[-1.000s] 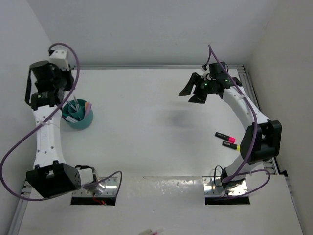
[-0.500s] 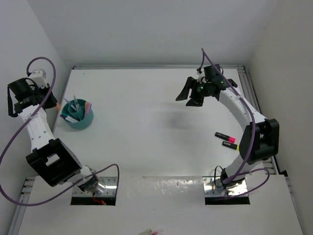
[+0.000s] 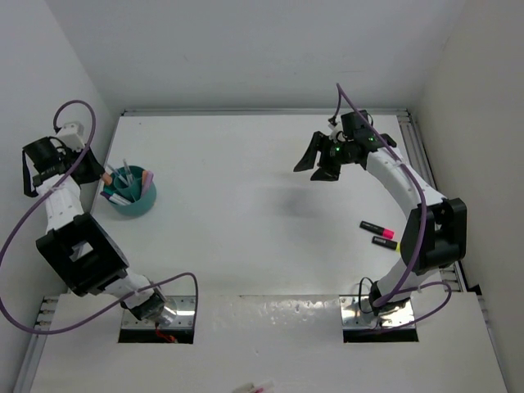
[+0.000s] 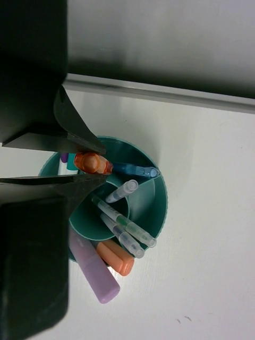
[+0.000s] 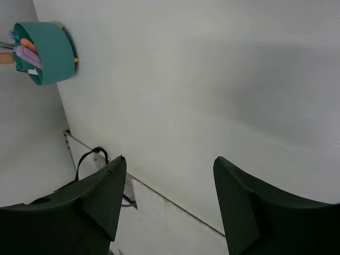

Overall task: Sort the stationery into containers
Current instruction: Place the stationery in the storage box.

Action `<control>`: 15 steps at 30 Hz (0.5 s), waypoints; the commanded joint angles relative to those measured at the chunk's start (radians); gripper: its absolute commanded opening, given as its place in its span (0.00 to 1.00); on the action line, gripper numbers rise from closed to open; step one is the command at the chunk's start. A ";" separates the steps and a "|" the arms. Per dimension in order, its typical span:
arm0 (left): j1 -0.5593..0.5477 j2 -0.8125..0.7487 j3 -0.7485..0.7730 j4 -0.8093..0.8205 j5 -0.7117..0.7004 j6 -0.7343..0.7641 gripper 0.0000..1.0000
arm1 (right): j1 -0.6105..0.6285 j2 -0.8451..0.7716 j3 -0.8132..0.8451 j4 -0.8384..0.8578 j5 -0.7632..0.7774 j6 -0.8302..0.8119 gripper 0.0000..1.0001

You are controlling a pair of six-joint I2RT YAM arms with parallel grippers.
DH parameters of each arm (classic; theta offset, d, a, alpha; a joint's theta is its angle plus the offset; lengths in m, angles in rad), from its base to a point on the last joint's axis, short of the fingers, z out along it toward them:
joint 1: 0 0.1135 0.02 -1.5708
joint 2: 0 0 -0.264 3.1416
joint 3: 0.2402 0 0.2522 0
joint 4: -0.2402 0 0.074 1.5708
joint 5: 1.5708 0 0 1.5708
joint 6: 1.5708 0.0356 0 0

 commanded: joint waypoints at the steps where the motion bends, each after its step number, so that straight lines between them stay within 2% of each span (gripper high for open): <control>1: -0.007 0.020 0.007 0.077 0.035 -0.004 0.01 | 0.002 -0.021 0.001 0.029 -0.018 -0.012 0.66; 11: -0.038 0.066 -0.016 0.196 0.031 -0.001 0.05 | 0.001 -0.003 0.011 0.028 -0.013 -0.021 0.66; 15: -0.046 0.088 -0.002 0.195 0.038 0.002 0.10 | 0.001 0.008 0.021 0.015 -0.010 -0.047 0.66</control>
